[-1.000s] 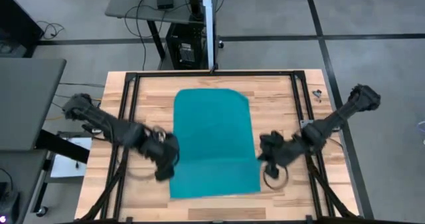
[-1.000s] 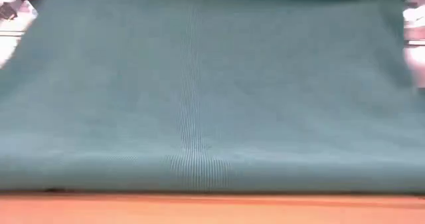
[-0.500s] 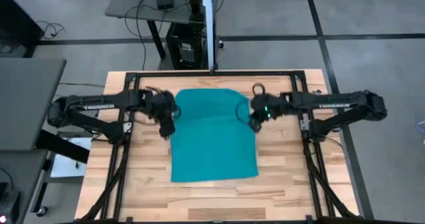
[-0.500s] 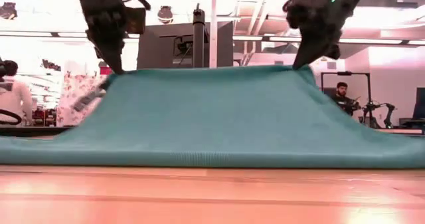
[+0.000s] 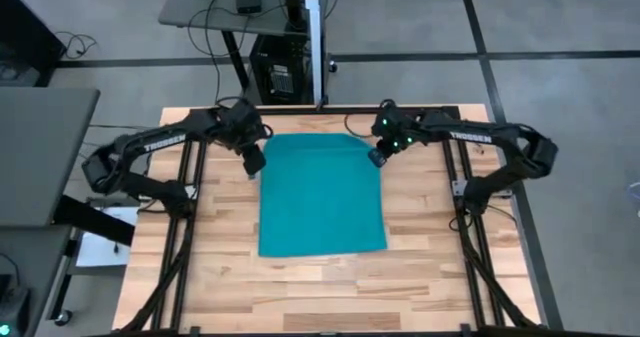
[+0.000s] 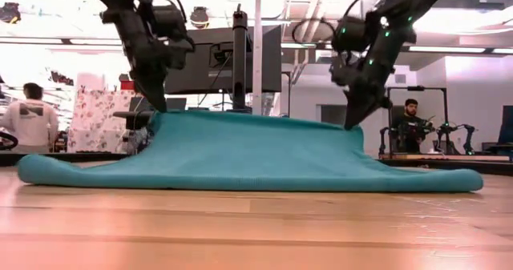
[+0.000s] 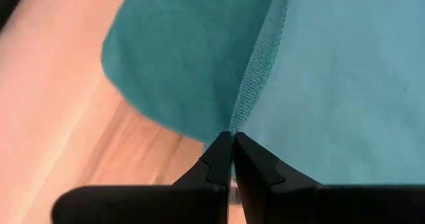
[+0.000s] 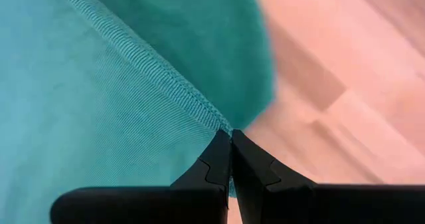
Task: Roll towel
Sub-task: Fold the blue towel in half
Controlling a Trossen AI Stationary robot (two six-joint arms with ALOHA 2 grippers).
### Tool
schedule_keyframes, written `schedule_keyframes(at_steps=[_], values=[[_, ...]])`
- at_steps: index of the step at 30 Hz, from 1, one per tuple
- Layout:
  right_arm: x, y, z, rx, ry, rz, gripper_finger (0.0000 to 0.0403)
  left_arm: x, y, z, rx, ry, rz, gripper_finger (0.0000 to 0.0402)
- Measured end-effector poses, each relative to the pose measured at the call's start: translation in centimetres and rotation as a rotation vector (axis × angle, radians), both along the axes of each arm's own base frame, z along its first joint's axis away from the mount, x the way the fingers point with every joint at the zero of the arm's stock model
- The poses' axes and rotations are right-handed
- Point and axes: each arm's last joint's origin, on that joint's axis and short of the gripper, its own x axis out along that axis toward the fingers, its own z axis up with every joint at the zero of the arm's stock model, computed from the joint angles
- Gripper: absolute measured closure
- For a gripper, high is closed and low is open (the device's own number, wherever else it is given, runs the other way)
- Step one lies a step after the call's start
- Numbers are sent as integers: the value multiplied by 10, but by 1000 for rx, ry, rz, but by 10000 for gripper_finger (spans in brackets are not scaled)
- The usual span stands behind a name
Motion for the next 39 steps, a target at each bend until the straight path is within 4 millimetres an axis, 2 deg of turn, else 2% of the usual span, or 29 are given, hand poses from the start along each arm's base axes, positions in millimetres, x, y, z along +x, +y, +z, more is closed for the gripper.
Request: schedule_keyframes(at_steps=[5,10,18,30,33,36,39], values=[[-4,-19,-11,20,-7,-6,403,3,21,-18,-9,25,39,401],[0,-31,-21,4,-28,-11,403,3,33,-31,-32,54,72,401],[1,-44,-39,12,-7,-23,403,1,41,-29,-12,17,121,402],[-5,-56,-37,-22,-34,-41,399,1,43,-29,-1,4,136,401],[-3,-55,-37,-20,-46,-29,375,1,43,-29,-3,8,145,390],[-2,-56,-35,-30,-57,-31,330,0,43,-29,0,14,149,361],[-1,-66,-24,-64,-77,-30,276,0,44,-28,21,34,147,325]])
